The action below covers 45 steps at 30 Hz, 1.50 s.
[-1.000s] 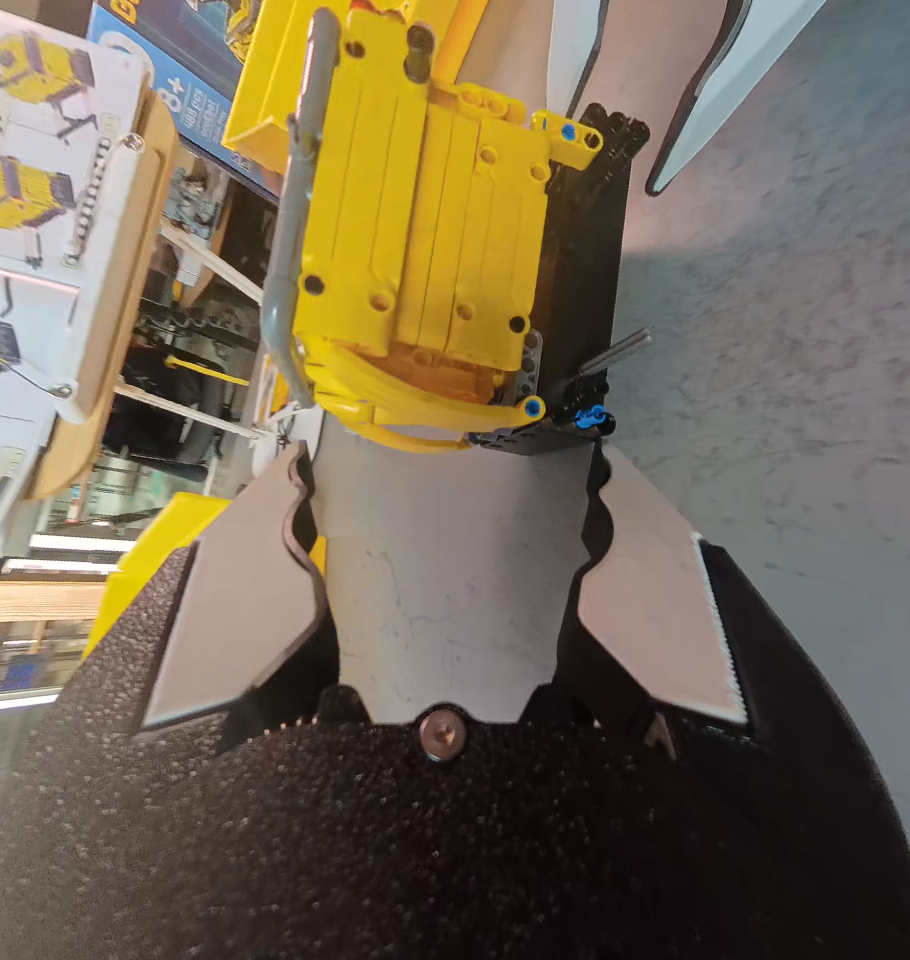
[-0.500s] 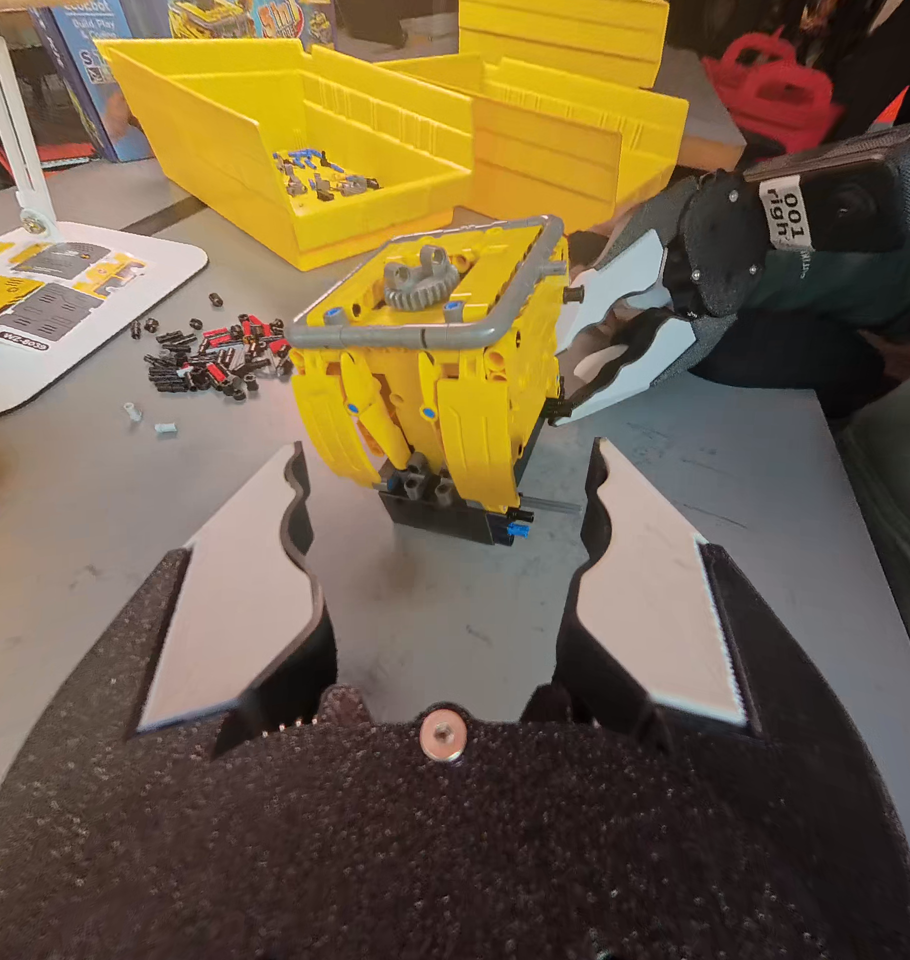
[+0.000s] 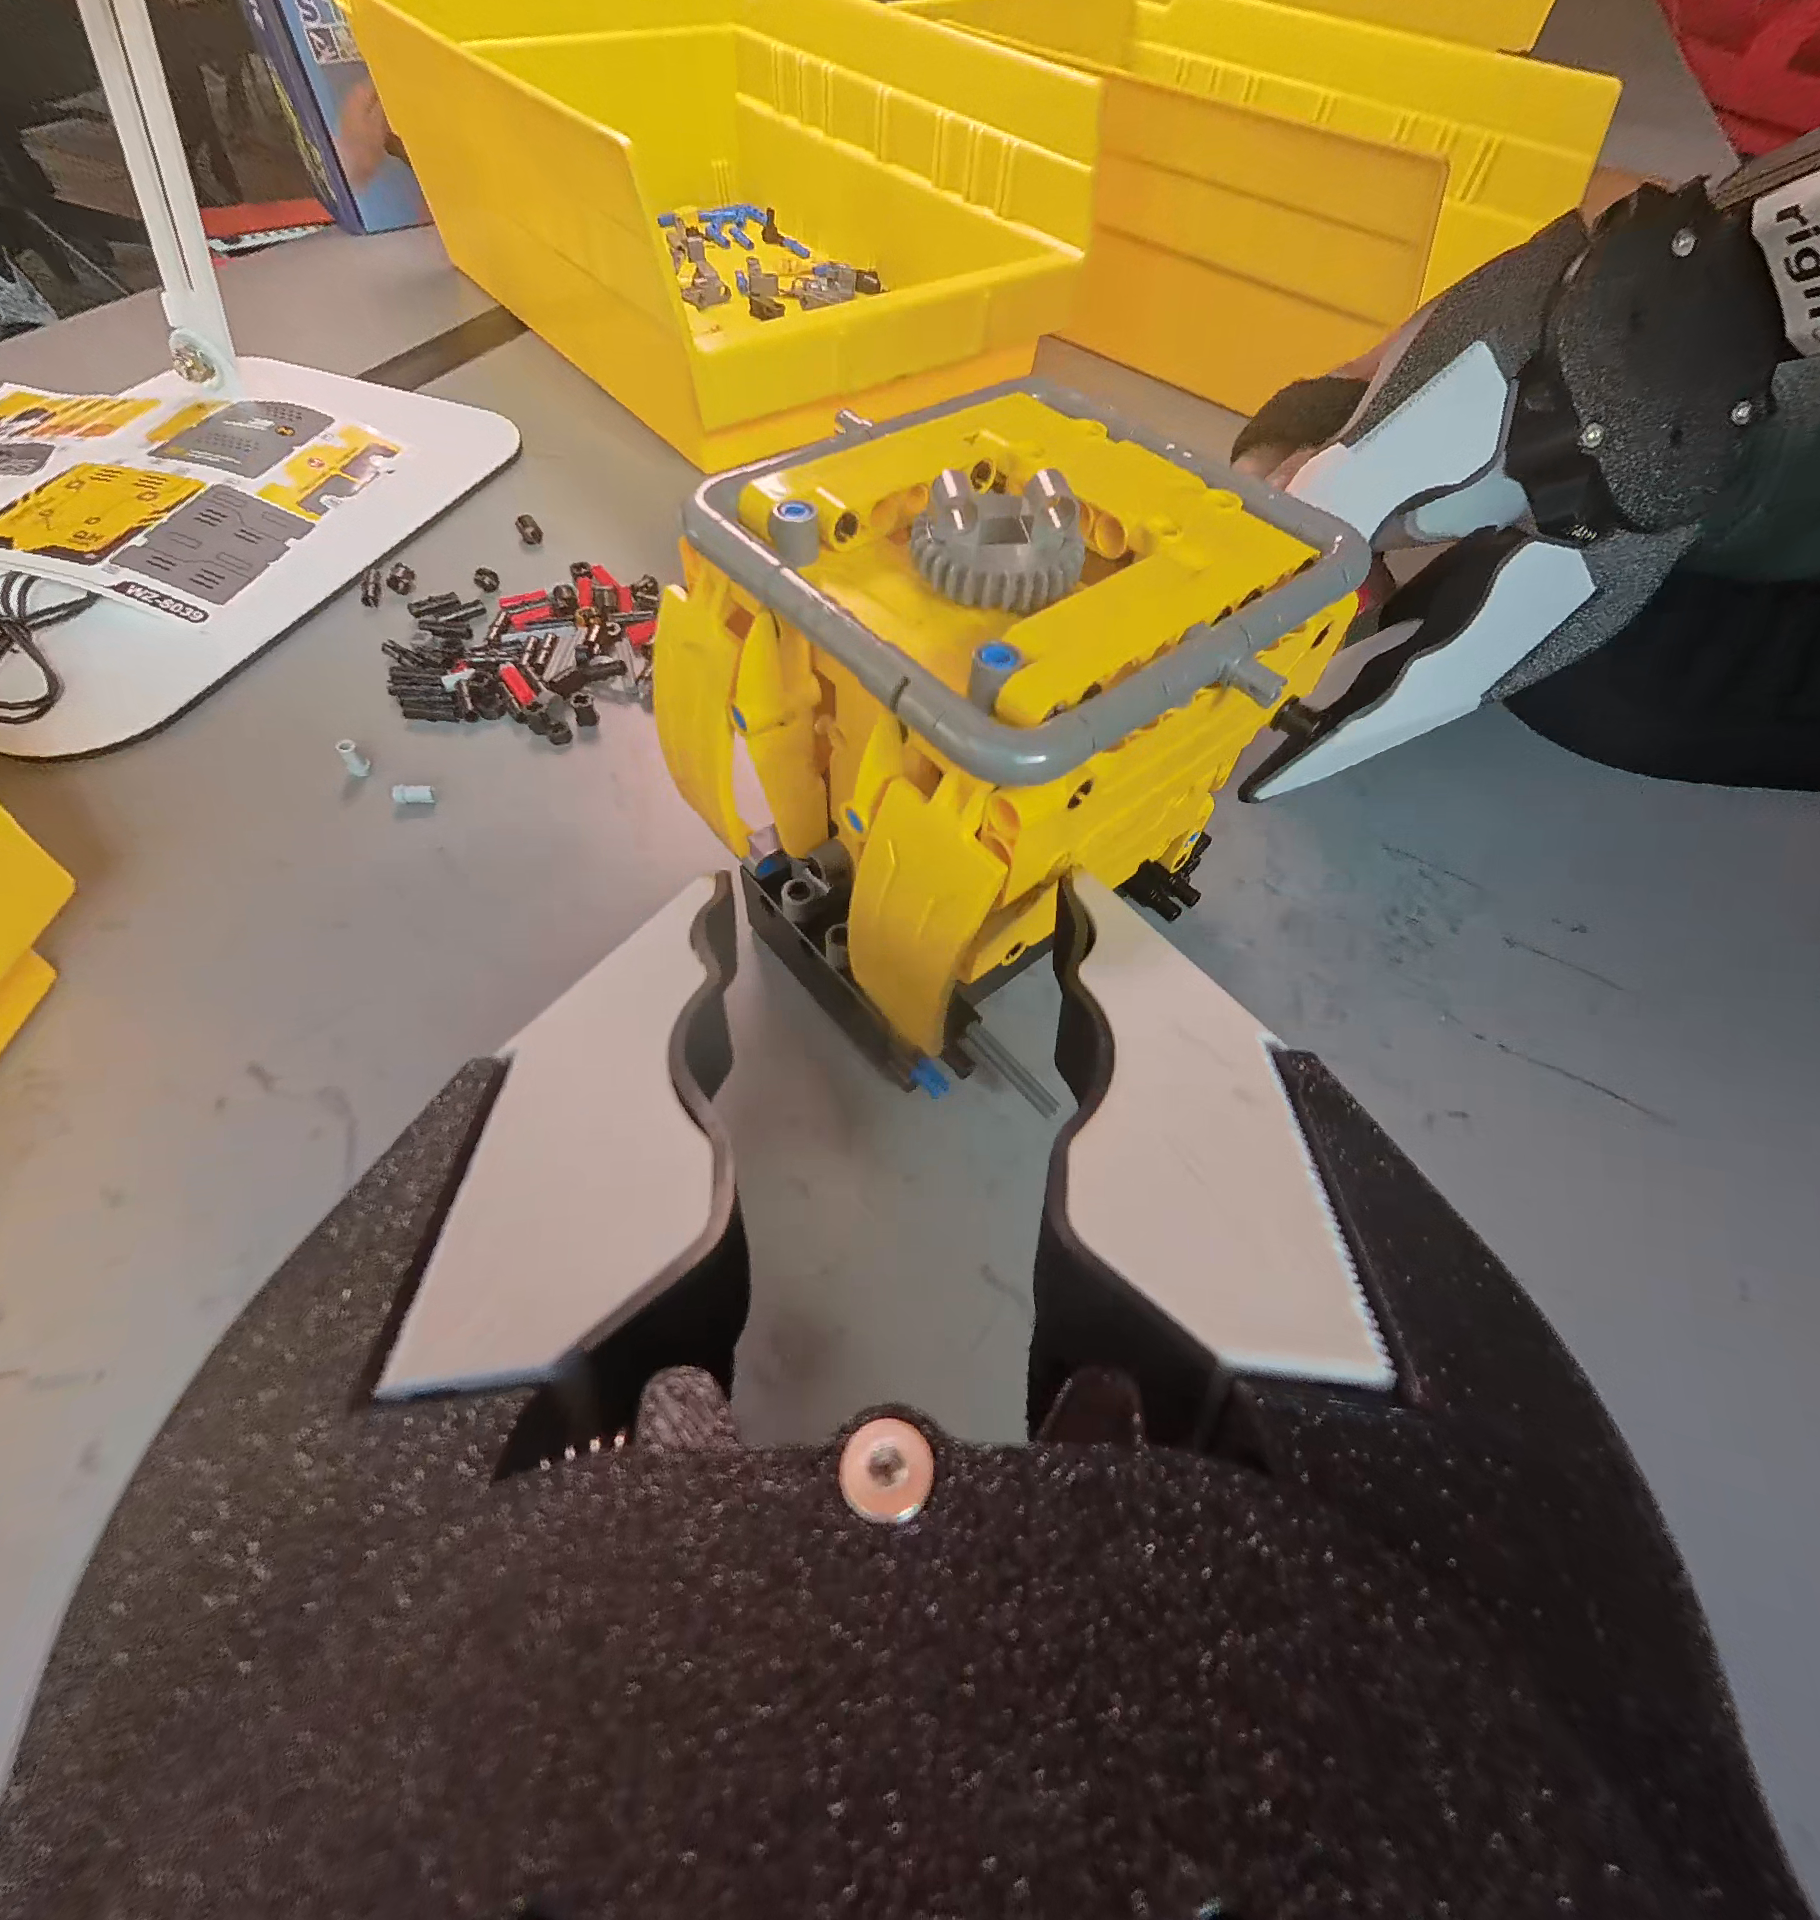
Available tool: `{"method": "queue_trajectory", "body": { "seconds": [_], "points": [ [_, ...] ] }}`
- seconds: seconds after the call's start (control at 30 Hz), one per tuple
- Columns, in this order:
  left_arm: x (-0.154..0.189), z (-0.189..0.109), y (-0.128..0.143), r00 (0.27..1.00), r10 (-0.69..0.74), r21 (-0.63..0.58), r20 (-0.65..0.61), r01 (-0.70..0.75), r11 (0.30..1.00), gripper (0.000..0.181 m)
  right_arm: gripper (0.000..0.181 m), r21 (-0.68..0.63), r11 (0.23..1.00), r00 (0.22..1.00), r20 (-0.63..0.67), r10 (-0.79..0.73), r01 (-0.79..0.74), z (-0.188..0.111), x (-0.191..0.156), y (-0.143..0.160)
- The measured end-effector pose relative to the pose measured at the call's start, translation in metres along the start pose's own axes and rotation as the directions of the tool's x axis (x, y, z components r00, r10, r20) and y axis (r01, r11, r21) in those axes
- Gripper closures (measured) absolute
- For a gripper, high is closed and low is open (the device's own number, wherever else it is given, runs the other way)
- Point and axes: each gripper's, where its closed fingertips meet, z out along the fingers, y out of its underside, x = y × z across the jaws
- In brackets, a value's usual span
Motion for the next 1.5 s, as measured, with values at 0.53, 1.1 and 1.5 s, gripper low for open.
{"method": "queue_trajectory", "body": {
  "seconds": [0.53, 1.1, 1.5],
  "points": [
    [-0.003, -0.002, -0.005, 0.984, 0.162, 0.024, 0.072, -0.164, 0.986, 0.148, 0.100, 0.053, 0.962, 0.951, -0.147, 0.271, -0.266, -0.013, 0.051, 0.018],
    [-0.025, -0.002, -0.005, 0.970, 0.108, -0.004, 0.219, -0.109, 0.994, 0.156, 0.099, 0.067, 0.949, 0.938, -0.145, 0.314, -0.307, -0.014, 0.054, 0.018],
    [-0.036, -0.009, -0.008, 0.957, 0.076, 0.009, 0.278, -0.081, 0.997, 0.177, 0.103, 0.061, 0.944, 0.929, -0.170, 0.329, -0.323, -0.016, 0.059, 0.022]
  ]
}}
